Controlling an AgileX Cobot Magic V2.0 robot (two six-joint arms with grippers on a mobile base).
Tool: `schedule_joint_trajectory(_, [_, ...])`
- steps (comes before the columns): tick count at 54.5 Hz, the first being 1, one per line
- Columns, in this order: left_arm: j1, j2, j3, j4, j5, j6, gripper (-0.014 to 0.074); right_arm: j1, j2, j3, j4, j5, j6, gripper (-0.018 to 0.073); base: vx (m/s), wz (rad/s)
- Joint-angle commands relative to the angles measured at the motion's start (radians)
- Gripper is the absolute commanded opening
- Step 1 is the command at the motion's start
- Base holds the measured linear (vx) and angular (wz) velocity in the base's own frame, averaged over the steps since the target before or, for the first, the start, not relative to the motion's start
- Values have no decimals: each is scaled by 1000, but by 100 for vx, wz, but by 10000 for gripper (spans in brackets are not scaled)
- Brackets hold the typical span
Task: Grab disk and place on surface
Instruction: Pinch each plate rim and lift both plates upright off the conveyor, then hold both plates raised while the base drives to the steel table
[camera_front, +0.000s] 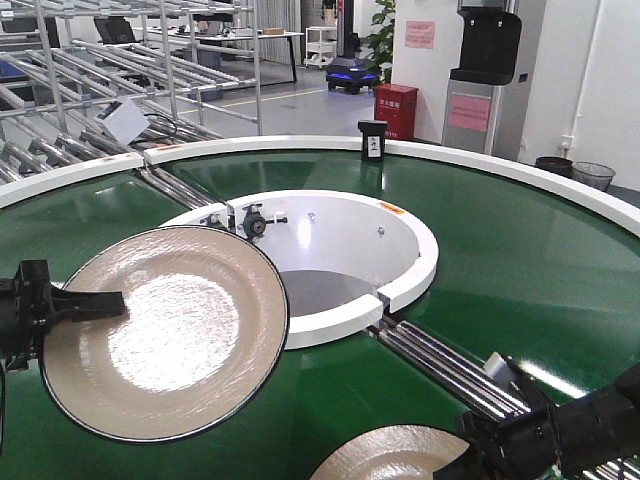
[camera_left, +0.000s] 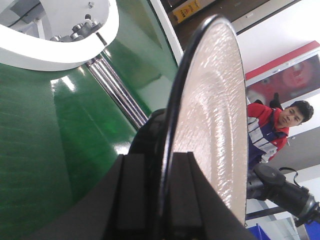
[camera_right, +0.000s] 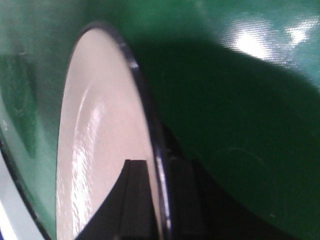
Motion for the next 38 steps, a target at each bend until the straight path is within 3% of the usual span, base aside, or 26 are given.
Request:
schedule_joint_trajectory(1, [-5, -57, -34, -129, 74, -34, -7, -30, -92, -24, 108, 44, -19, -12, 0, 0])
schedule_joint_trajectory(18, [-5, -99, -34, -103, 94, -99, -7, -196, -427, -24, 306, 105, 11, -9, 0, 0])
schedule_joint_trajectory(26, [-5, -170, -34, -61, 94, -145, -7, -255, -579, -24, 314, 109, 54, -9, 0, 0])
schedule_joint_trajectory(38, [-5, -227, -34, -47, 94, -184, -7, -262, -663, -24, 314, 110, 63, -9, 0, 0])
